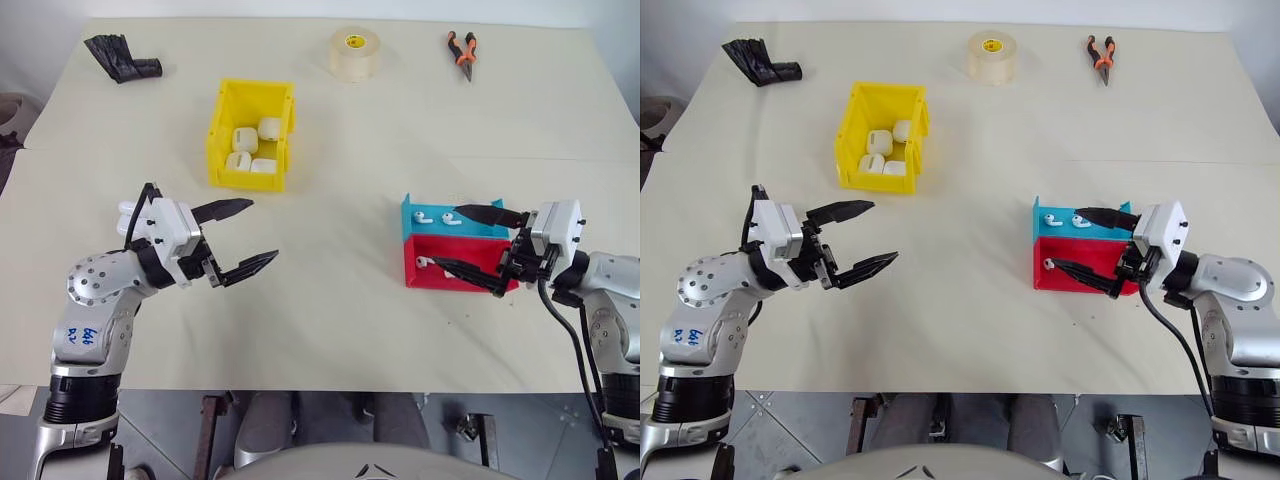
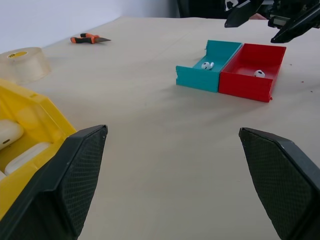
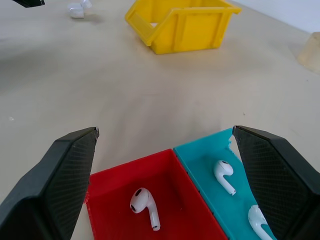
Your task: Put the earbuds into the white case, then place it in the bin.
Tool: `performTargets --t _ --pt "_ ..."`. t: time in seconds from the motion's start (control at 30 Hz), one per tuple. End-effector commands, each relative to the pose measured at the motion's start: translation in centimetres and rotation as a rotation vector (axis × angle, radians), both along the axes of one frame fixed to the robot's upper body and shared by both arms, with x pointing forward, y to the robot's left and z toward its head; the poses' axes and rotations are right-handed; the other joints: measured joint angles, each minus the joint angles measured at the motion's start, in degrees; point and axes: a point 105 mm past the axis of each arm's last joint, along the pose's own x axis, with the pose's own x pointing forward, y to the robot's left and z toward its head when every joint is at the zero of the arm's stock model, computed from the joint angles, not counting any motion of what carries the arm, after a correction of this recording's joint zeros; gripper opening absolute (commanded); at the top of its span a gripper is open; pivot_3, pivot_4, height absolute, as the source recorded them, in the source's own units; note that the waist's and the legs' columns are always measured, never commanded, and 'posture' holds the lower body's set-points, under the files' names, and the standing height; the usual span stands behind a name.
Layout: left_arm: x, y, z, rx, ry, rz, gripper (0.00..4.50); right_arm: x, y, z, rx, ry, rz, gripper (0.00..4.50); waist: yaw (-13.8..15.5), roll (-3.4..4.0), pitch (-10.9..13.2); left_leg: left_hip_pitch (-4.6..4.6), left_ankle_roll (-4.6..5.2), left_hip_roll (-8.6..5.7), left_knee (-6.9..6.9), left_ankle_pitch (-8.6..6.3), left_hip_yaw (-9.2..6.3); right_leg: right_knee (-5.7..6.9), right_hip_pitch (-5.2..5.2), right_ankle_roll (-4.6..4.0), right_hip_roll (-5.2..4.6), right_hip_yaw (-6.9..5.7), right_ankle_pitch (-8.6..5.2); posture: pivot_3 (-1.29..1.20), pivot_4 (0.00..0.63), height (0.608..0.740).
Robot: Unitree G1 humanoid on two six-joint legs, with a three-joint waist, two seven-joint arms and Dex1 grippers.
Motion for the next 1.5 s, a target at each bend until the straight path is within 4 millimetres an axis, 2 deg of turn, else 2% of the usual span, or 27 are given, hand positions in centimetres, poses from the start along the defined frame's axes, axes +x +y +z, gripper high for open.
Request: performTargets --t 0.03,0.17,0.47,0.6,0.7,0.87,1.03,1.17,1.23,1.33,1.5 --pt "0.1 -0.2 0.9 0.011 -0.057 0.008 4.48 -0.1 0.2 0.8 0.004 -0.04 0.011 4.5 0.01 0.0 0.0 0.0 0.0 0.0 0.0 0.0 0.0 0.0 0.0 0.0 0.0 0.0 0.0 0.0 0.15 0.74" --pt "0.6 -0.1 1.4 -0.013 -0.074 0.041 4.48 -0.1 0.4 0.9 0.007 -0.039 0.016 4.5 0.07 0.0 0.0 0.0 0.0 0.0 0.0 0.0 0.0 0.0 0.0 0.0 0.0 0.0 0.0 0.0 0.15 0.74" --pt "0.1 -0.1 1.6 -0.014 -0.071 0.01 4.48 -0.2 0.7 0.9 0.01 -0.034 0.026 4.5 0.03 0.0 0.0 0.0 0.0 0.0 0.0 0.0 0.0 0.0 0.0 0.0 0.0 0.0 0.0 0.0 0.15 0.74" --pt "0.3 0.5 1.6 -0.025 -0.063 0.057 4.48 -0.2 0.8 0.8 0.012 -0.036 0.045 4.5 -0.04 0.0 0.0 0.0 0.0 0.0 0.0 0.0 0.0 0.0 0.0 0.0 0.0 0.0 0.0 0.0 0.15 0.74" --pt "0.2 1.9 1.7 -0.063 -0.052 0.161 4.48 -0.4 1.5 0.7 0.024 -0.045 0.095 4.5 -0.11 0.0 0.0 0.0 0.0 0.01 -0.01 0.0 0.0 -0.01 0.0 0.0 0.0 0.0 0.0 0.0 0.15 0.74" --pt "-0.7 4.8 1.5 -0.154 -0.006 0.416 4.48 -0.7 4.0 1.4 0.11 -0.076 0.211 4.5 -0.4 0.0 0.0 0.01 0.0 0.04 -0.02 0.0 -0.03 -0.01 0.0 0.0 0.01 0.0 0.0 0.0 0.15 0.74" --pt "-3.3 8.5 -0.2 -0.207 0.052 0.769 4.48 -0.9 7.0 2.4 0.179 -0.141 0.31 4.5 -0.4 0.0 0.0 0.01 0.0 0.04 -0.02 0.0 -0.04 -0.01 0.0 0.0 0.0 0.03 0.0 0.0 0.15 0.74" --pt "-5.7 10.3 -1.7 -0.25 0.125 0.984 4.48 -1.3 8.5 2.5 0.18 -0.165 0.383 4.5 0.1 -0.04 -0.02 0.0 -0.01 0.04 0.03 0.0 -0.12 0.0 0.02 0.0 -0.01 0.01 0.0 0.0 0.15 0.74" --pt "-6.6 11.3 -2.6 -0.272 0.181 1.089 4.48 -1.1 8.8 2.7 0.192 -0.168 0.391 4.5 0.06 -0.05 -0.03 -0.01 -0.01 0.02 0.06 -0.01 -0.14 -0.02 0.04 0.0 -0.02 0.02 0.0 0.0 0.15 0.74" --pt "-6.9 12.2 -2.9 -0.28 0.203 1.162 4.48 -0.9 8.9 2.8 0.189 -0.164 0.393 4.5 0.13 -0.05 -0.03 0.0 -0.01 0.03 0.05 -0.01 -0.16 0.01 0.05 -0.01 -0.02 -0.01 0.0 0.0 0.15 0.74" --pt "-4.6 12.9 -1.7 -0.184 0.256 1.094 4.48 -0.3 7.5 2.5 0.155 -0.143 0.337 4.5 0.11 -0.06 -0.04 0.01 -0.01 0.02 0.05 -0.01 -0.14 0.02 0.04 -0.02 -0.01 0.0 -0.01 0.0 0.15 0.74"
